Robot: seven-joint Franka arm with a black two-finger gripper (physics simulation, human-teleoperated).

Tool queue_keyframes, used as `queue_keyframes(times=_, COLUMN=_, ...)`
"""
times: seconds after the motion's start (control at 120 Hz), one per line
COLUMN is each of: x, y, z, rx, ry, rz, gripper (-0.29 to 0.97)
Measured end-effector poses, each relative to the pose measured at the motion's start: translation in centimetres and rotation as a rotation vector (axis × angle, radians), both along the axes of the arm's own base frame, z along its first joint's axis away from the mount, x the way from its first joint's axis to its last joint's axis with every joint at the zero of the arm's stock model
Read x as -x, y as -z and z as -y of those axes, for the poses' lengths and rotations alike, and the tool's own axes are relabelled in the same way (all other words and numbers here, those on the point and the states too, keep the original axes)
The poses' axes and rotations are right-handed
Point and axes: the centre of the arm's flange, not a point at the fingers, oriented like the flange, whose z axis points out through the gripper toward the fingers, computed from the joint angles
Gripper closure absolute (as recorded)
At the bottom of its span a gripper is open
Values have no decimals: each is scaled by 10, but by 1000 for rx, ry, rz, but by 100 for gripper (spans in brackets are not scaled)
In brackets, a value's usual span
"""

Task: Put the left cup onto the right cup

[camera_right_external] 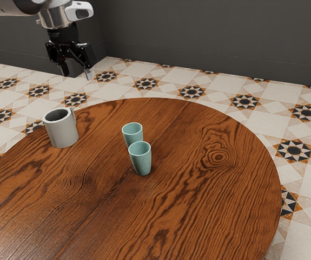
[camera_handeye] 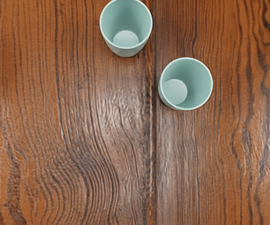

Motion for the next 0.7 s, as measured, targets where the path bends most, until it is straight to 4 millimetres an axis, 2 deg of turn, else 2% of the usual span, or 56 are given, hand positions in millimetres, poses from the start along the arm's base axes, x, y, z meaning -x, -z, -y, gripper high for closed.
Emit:
queue_keyframes(times=0.125, x=-1, y=1, z=2, rx=0, ry=7, rz=-1, gripper=2)
queue_keyframes(times=0.2, x=-7, y=9, z=3, rx=-1, ry=10, rz=-9, gripper=2)
queue_keyframes(times=0.7, x=-76, y=142, z=5, rx=-13, ry=36, rz=-125, gripper=3)
